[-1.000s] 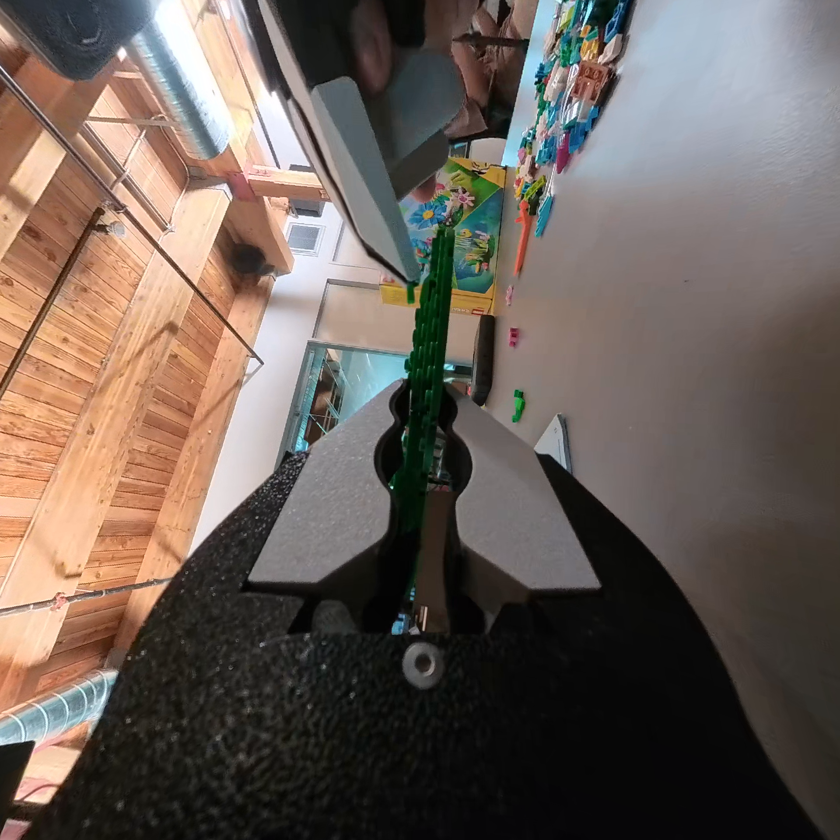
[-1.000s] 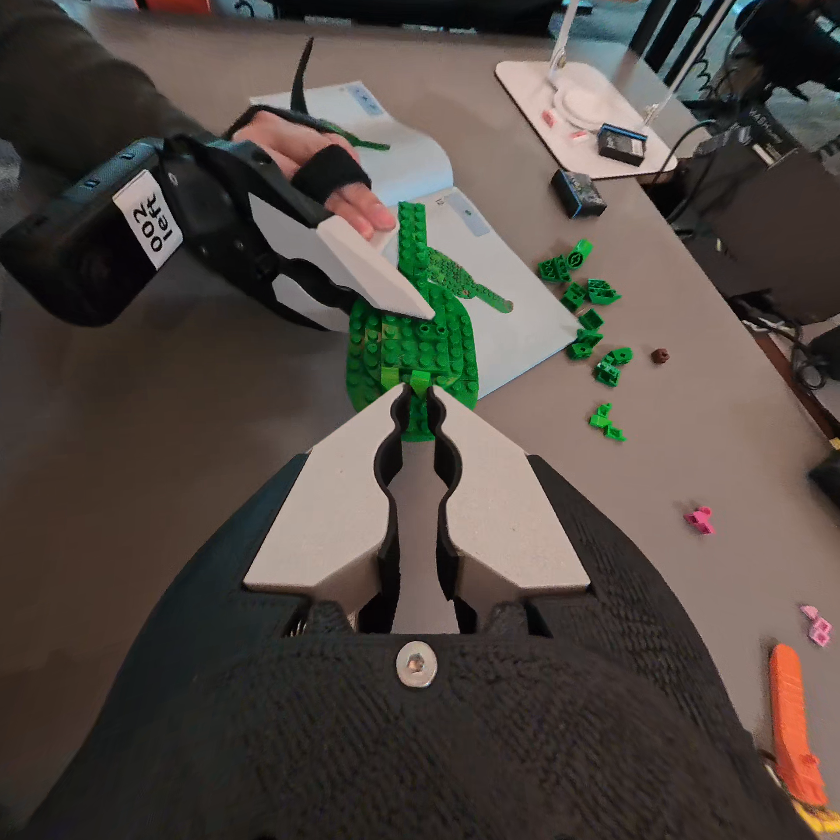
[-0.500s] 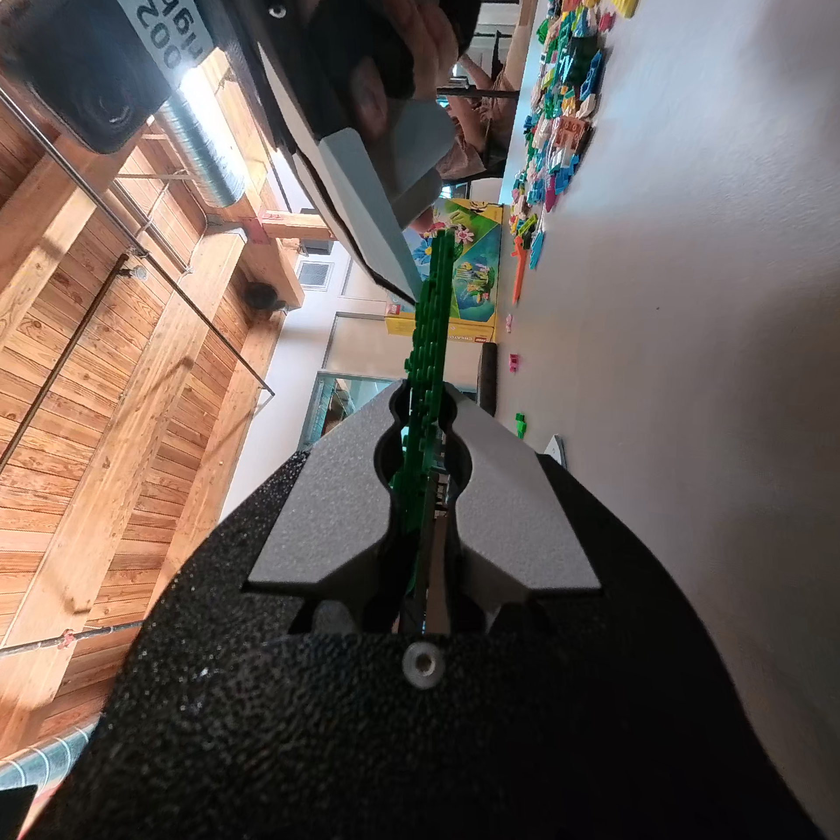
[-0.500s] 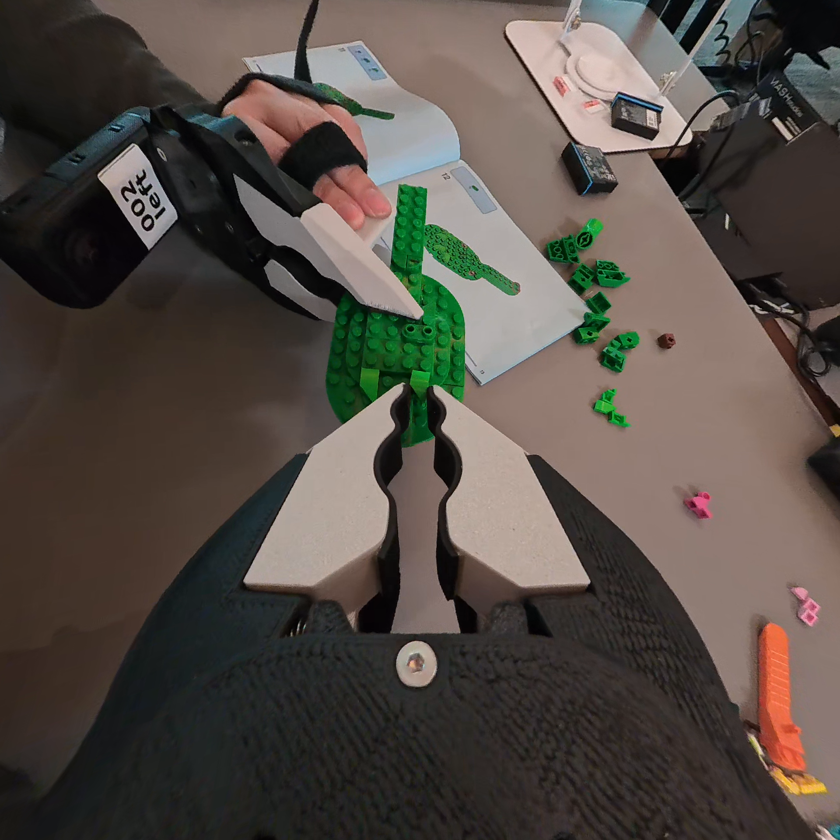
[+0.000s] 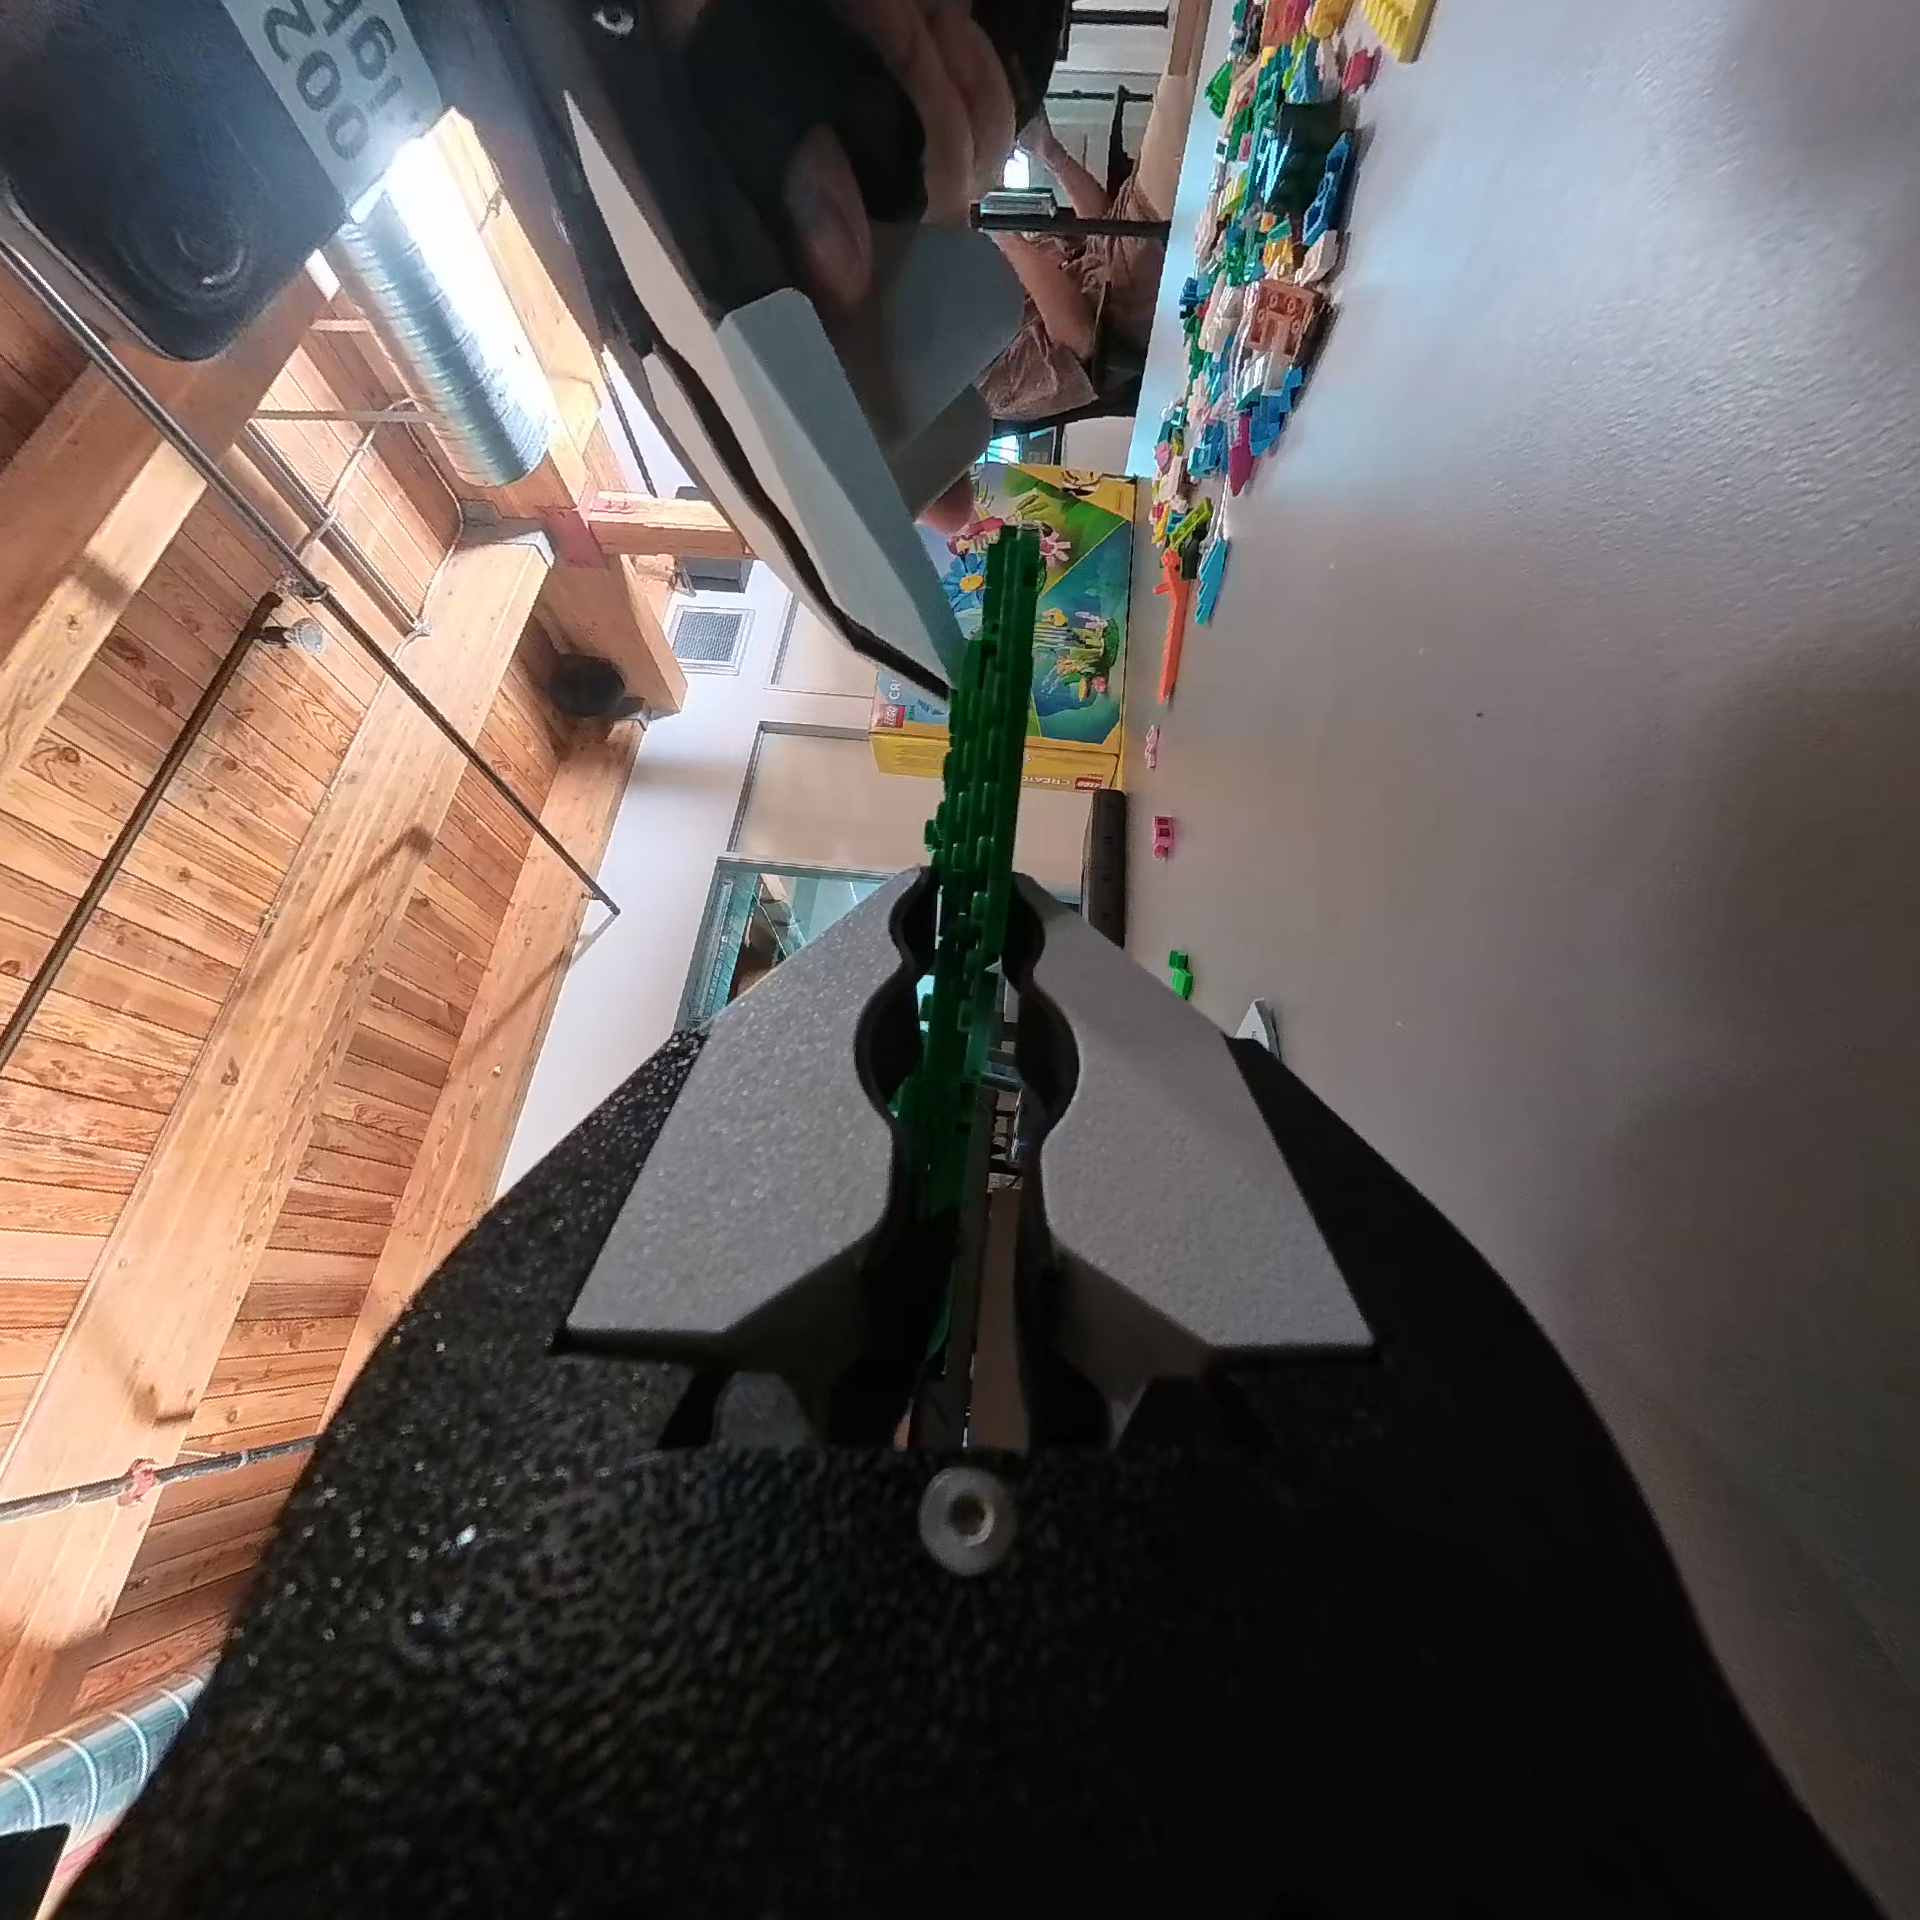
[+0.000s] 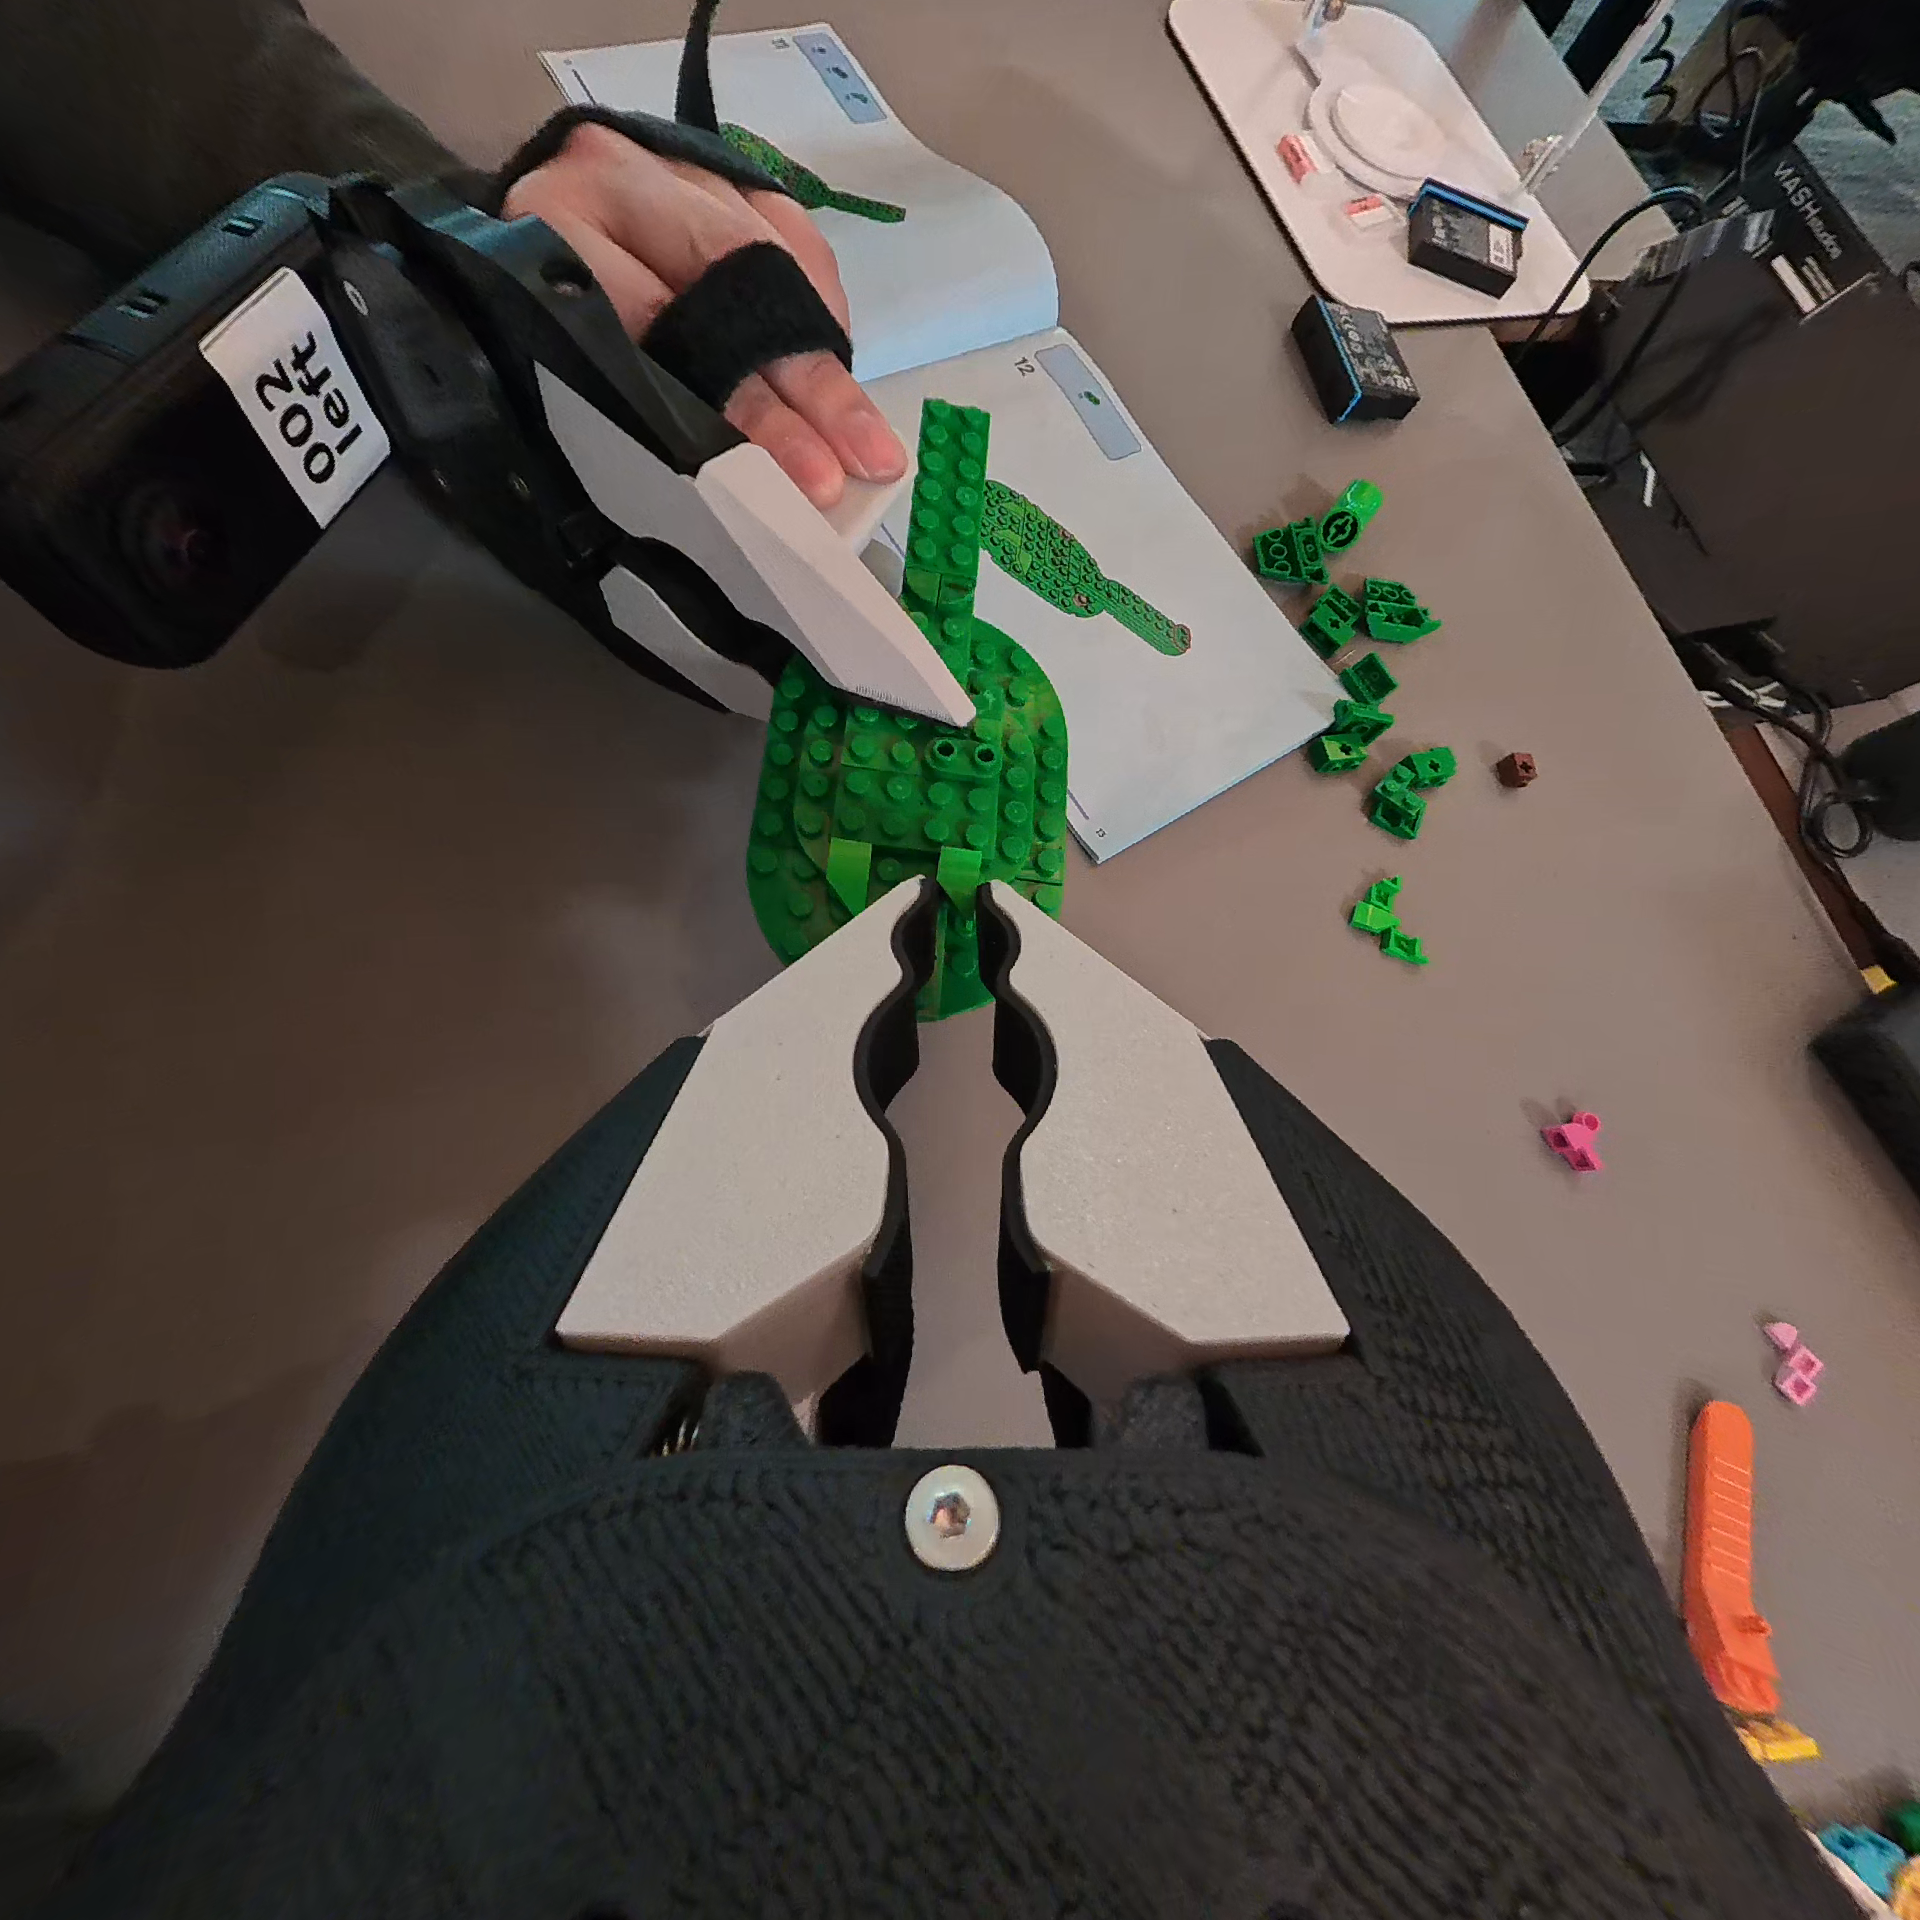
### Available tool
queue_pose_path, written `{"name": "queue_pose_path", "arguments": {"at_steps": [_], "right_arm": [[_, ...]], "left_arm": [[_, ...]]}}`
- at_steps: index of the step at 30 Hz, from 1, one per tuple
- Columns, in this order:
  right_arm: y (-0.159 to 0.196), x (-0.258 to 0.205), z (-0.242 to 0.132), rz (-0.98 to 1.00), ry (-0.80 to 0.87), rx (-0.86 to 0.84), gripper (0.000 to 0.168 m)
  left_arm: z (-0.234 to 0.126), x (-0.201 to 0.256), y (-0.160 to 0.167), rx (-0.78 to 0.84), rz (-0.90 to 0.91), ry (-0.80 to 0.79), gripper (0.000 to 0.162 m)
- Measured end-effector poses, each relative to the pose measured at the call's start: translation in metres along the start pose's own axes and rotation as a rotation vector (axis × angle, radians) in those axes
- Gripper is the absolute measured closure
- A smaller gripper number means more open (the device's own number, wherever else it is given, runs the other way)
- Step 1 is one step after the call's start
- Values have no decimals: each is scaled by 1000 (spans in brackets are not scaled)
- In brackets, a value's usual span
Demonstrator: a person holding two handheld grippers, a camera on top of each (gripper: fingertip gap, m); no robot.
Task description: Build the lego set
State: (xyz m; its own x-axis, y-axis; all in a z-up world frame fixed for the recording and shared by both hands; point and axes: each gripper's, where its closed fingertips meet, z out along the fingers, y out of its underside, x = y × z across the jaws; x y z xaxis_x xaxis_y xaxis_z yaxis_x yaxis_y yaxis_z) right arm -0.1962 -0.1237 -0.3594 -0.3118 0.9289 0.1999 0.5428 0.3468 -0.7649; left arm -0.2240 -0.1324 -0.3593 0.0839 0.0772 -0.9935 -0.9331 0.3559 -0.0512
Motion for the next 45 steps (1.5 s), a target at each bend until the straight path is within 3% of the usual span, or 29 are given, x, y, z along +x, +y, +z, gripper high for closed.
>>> {"name": "queue_pose_path", "arguments": {"at_steps": [32, 38, 42, 45], "right_arm": [[-1, -1, -2, -7, 9, 4, 158], [-20, 14, -17, -93, 134, 147, 141], [-33, 14, -25, -296, 266, 262, 115], [-24, 20, -25, -425, 416, 249, 112]], "left_arm": [[1, 1, -1, 9, -3, 8, 153], [4, -1, 9, -43, -33, 1, 153], [5, -5, 22, -102, -77, -9, 153], [6, -5, 28, -130, -97, -10, 153]]}}
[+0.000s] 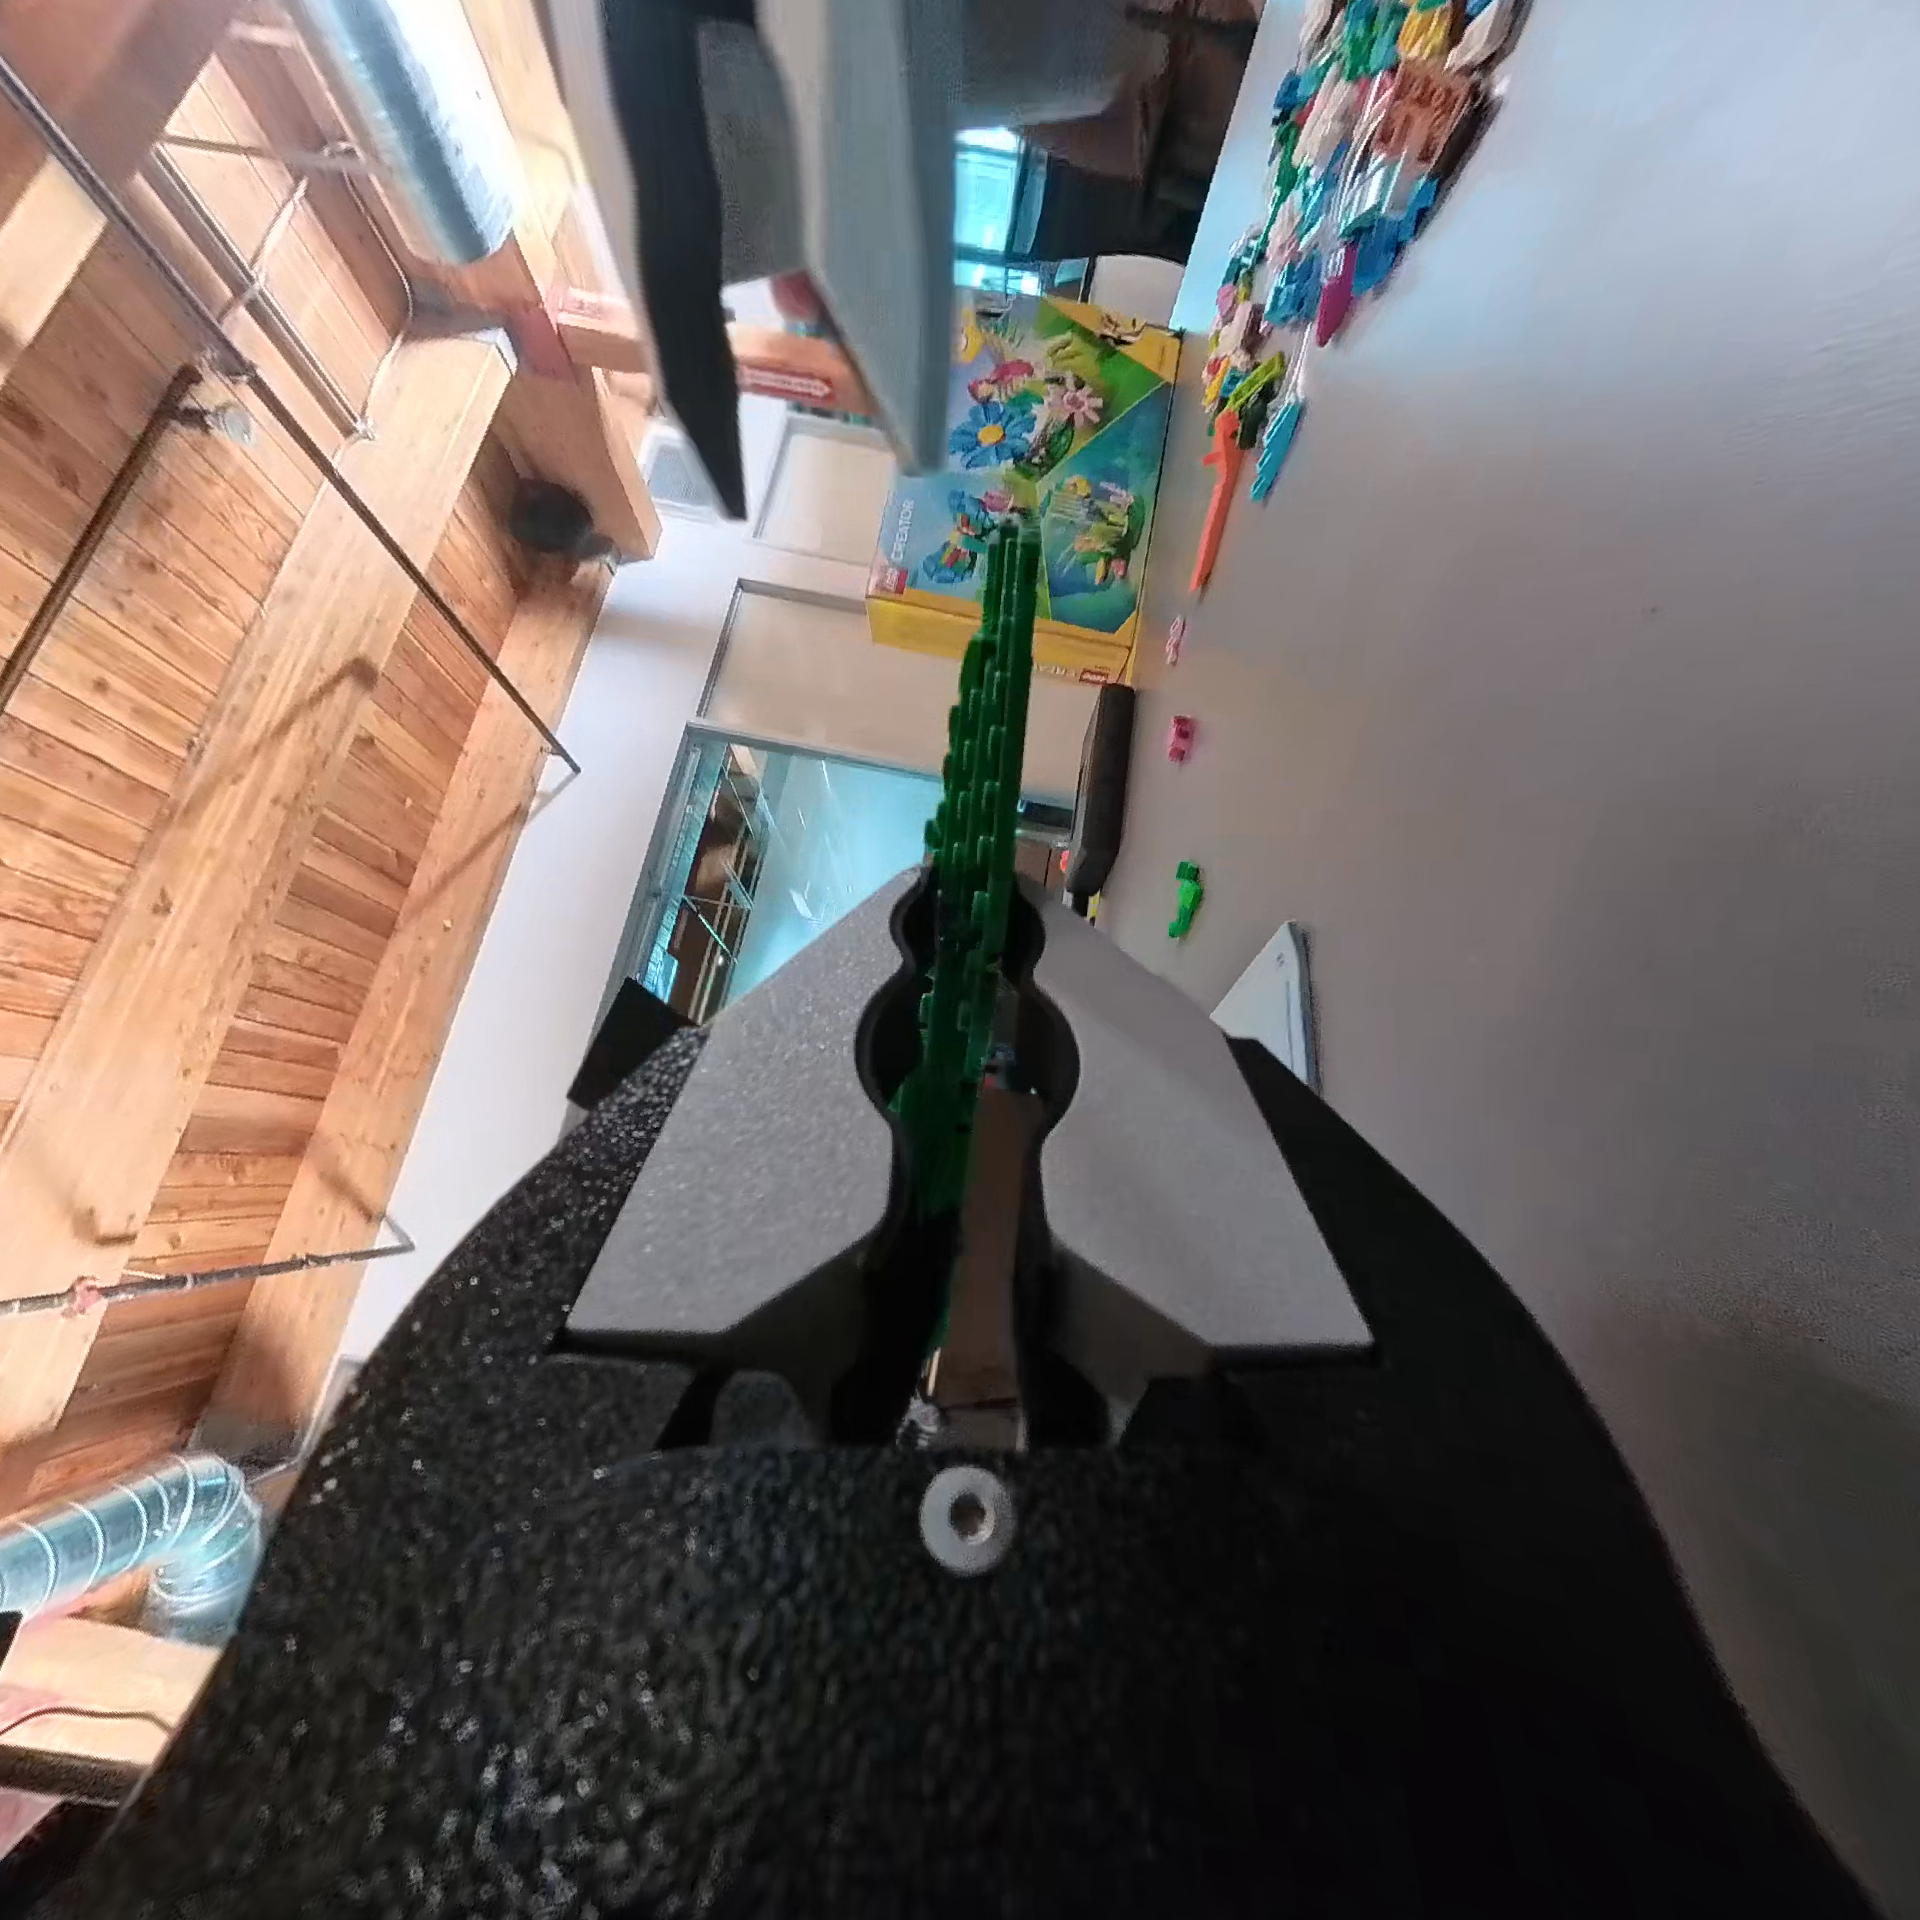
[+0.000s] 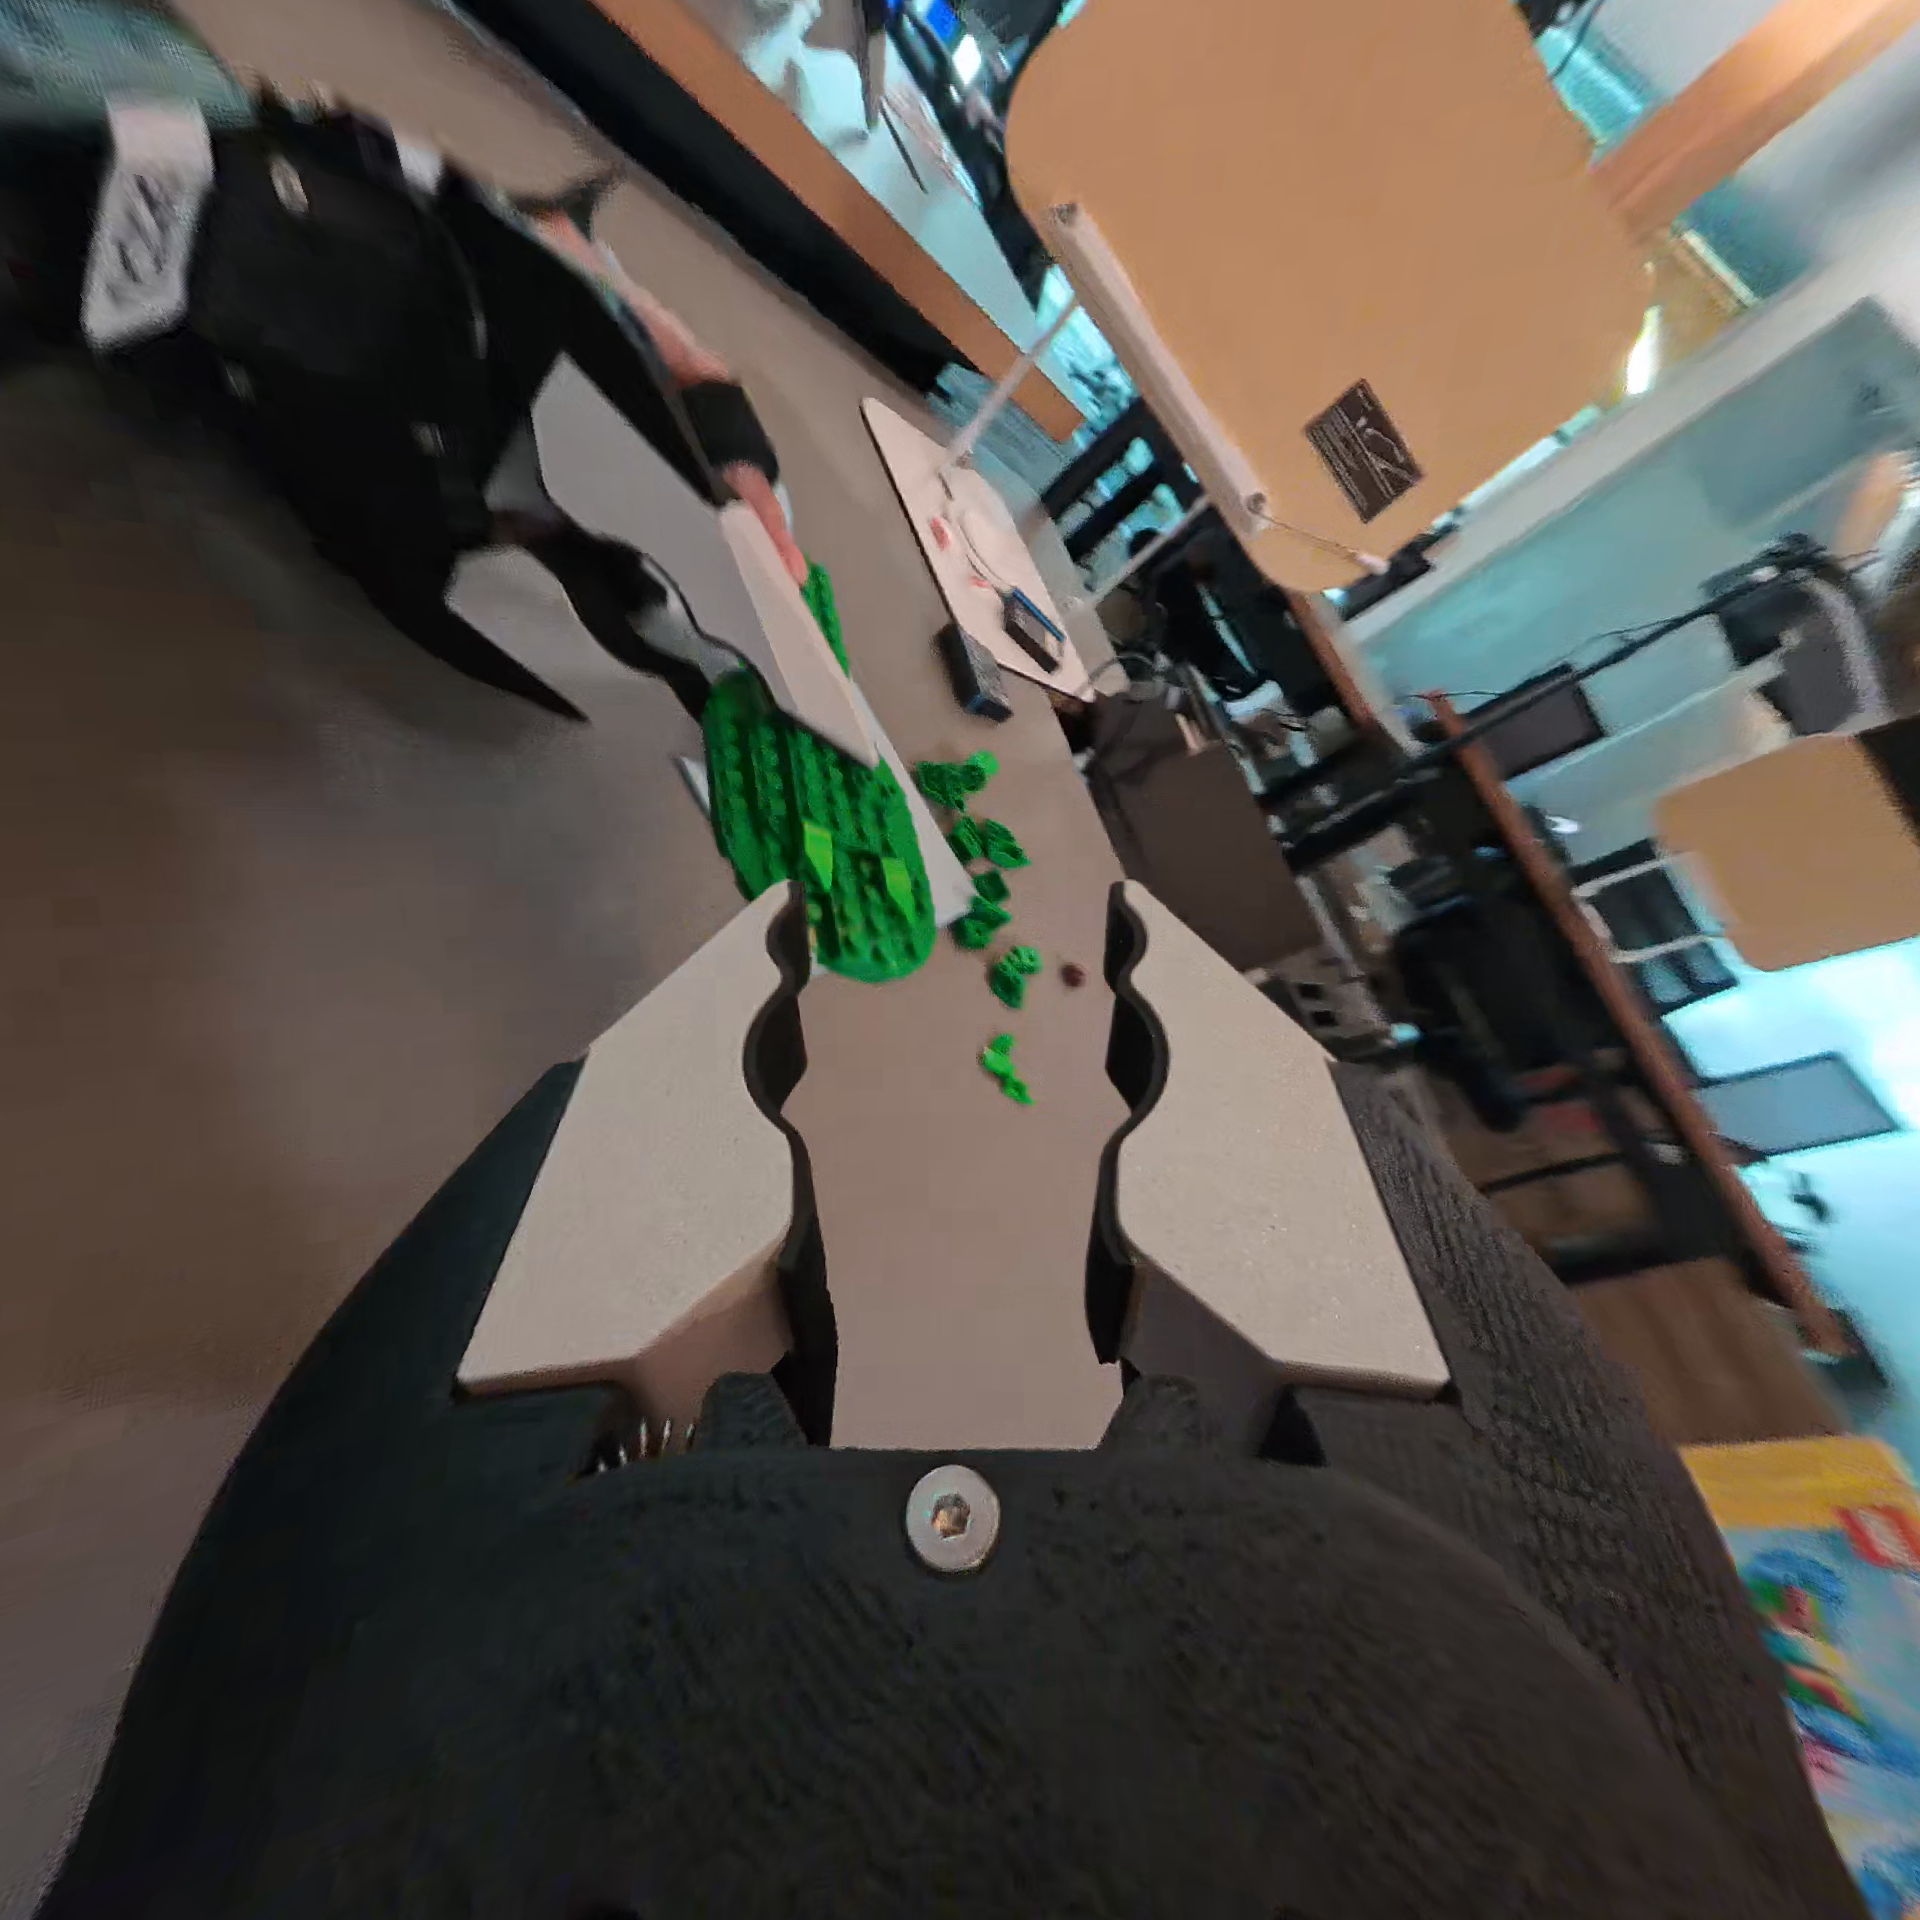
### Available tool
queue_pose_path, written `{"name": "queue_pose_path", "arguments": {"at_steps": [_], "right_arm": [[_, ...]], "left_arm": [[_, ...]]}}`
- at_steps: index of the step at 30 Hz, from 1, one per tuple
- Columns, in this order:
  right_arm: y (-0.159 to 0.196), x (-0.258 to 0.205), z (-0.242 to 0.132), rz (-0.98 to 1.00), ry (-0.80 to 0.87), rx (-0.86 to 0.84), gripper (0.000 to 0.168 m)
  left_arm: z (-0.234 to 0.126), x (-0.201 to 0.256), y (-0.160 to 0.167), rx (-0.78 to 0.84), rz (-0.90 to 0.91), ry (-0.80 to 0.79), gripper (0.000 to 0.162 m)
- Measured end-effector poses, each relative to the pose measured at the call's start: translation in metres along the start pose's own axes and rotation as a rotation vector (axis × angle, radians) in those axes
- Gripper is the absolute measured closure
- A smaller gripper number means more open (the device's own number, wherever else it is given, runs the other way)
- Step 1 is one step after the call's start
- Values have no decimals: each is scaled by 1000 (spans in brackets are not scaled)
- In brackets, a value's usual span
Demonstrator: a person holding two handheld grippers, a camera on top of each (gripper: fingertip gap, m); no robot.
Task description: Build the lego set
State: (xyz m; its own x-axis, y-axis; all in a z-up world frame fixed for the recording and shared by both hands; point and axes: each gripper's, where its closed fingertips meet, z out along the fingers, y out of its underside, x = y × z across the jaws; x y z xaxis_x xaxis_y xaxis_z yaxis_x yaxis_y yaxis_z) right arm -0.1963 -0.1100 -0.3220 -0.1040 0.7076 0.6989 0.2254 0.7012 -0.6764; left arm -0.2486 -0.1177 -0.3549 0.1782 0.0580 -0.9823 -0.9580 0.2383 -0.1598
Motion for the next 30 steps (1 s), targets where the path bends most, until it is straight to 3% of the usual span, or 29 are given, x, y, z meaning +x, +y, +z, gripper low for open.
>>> {"name": "queue_pose_path", "arguments": {"at_steps": [4, 9, 14, 17, 30], "right_arm": [[21, -11, 12, -168, 54, -81, 110], [32, -35, 30, -279, 1, -153, 95], [26, -29, 39, -491, 130, -179, 118], [27, -27, 40, -501, 151, -191, 126], [35, -30, 45, -549, 153, -266, 134]], "left_arm": [[1, 0, 3, -15, -12, 4, 153], [2, 1, 4, -19, -15, 9, 153], [1, 2, 1, -7, -10, 16, 153], [1, 2, 1, -6, -9, 19, 153], [2, 3, 2, -10, -5, 29, 153]]}}
